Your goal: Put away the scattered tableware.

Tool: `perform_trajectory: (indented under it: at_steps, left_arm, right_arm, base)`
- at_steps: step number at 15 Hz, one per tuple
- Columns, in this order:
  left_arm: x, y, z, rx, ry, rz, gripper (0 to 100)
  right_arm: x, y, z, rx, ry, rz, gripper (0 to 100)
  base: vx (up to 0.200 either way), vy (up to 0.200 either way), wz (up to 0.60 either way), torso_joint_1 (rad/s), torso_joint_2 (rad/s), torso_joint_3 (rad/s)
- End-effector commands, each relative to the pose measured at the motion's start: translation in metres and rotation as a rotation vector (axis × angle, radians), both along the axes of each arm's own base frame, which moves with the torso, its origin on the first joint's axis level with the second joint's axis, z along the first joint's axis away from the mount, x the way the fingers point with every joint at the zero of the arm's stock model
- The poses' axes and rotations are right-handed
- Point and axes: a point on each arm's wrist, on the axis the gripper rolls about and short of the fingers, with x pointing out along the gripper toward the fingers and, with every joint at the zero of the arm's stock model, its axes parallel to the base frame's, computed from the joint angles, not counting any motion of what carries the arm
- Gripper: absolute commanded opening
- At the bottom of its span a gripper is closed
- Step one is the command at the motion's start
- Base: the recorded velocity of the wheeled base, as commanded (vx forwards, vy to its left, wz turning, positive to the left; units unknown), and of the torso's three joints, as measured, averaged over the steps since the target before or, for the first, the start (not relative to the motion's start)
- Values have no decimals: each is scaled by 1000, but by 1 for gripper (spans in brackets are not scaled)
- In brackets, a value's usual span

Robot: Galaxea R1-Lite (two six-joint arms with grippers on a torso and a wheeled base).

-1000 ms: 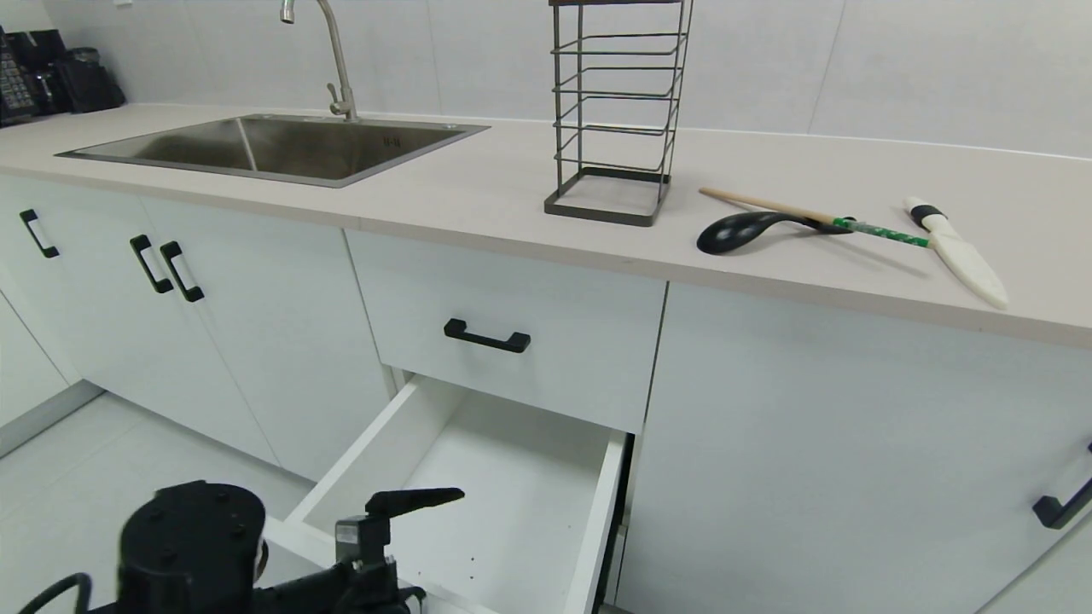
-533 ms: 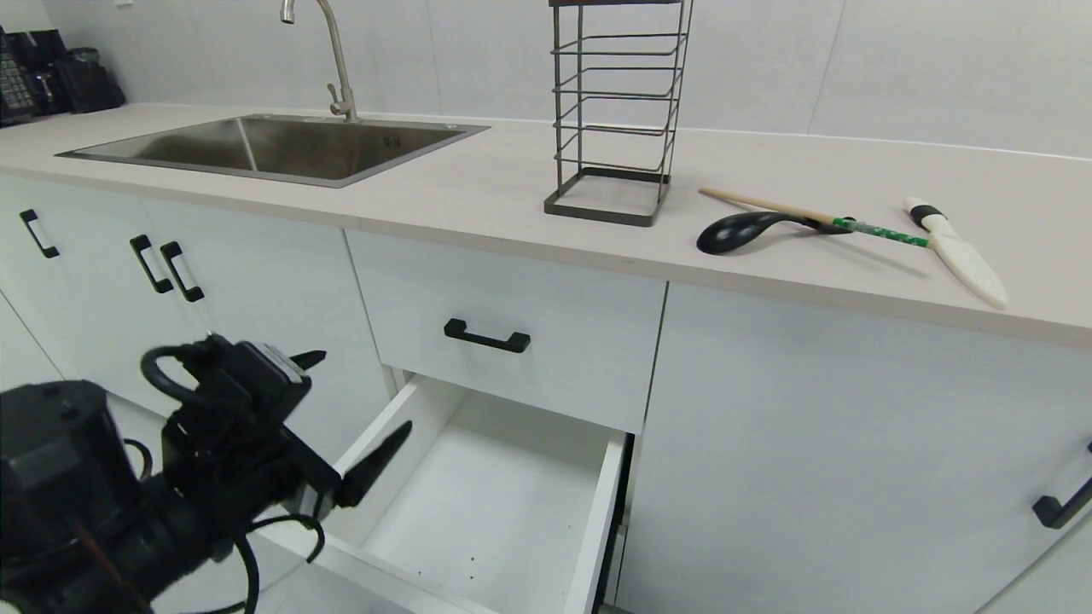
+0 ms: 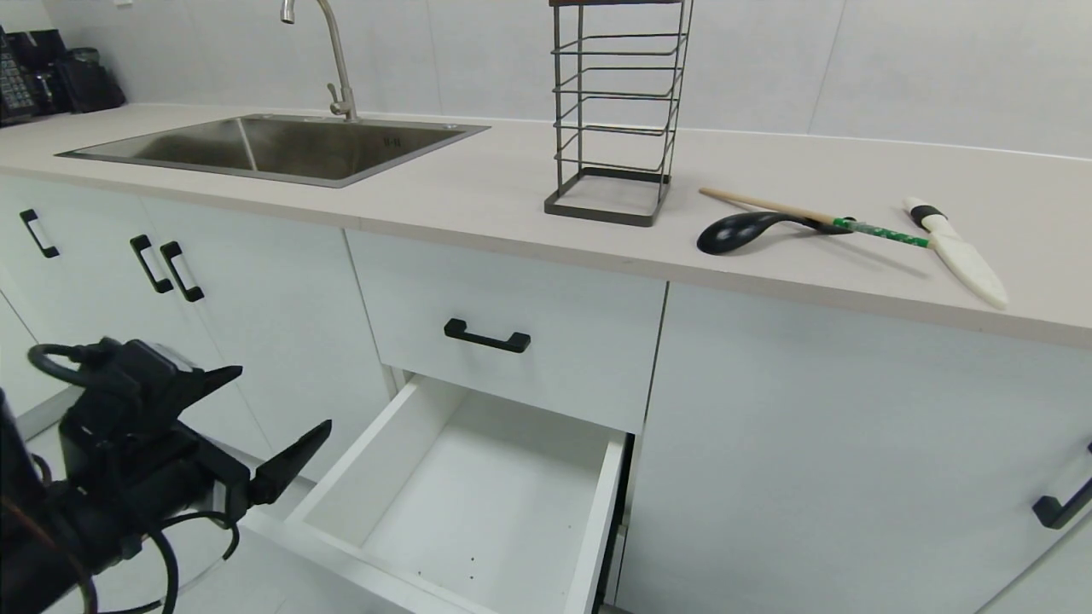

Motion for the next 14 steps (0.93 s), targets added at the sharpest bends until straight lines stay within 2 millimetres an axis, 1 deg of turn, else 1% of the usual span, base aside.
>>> perform_trajectory:
  at_steps: [1, 2, 4, 6, 8, 11, 12, 13, 14]
  left_arm:
    - [-23, 5, 3, -14, -52, 11, 100]
    - [-31, 7, 3, -14, -65, 11, 100]
    - [-63, 11, -2, -6, -132, -9, 100]
    - [-92, 16, 5, 1, -237, -12, 100]
    - [-121, 22, 8, -7, -305, -1, 100]
    - [-151, 27, 9, -17, -299, 13, 100]
    - [-158, 29, 10, -17, -289, 24, 100]
    - [-165, 30, 11, -16, -278, 71, 100]
    - [-167, 30, 9, -19, -276, 102, 100]
  right_arm:
    - [0, 0, 0, 0, 2, 1, 0]
    - [0, 0, 0, 0, 2, 1, 0]
    - [0, 0, 0, 0, 2, 1, 0]
    - [0, 0, 0, 0, 2, 1, 0]
    - [0, 0, 0, 0, 2, 1, 0]
    - [0, 0, 0, 0, 2, 1, 0]
    - [0, 0, 0, 0, 2, 1, 0]
    - [0, 0, 0, 0, 2, 1, 0]
    - [0, 0, 0, 0, 2, 1, 0]
  base:
    - [0, 0, 0, 0, 0, 0]
    - [0, 0, 0, 0, 0, 0]
    - [0, 0, 0, 0, 0, 0]
    - [0, 0, 0, 0, 0, 0]
    - [0, 0, 0, 0, 0, 0]
    - [0, 0, 0, 0, 0, 0]
    - [0, 0, 0, 0, 0, 0]
    - [0, 0, 0, 0, 0, 0]
    - [0, 0, 0, 0, 0, 0]
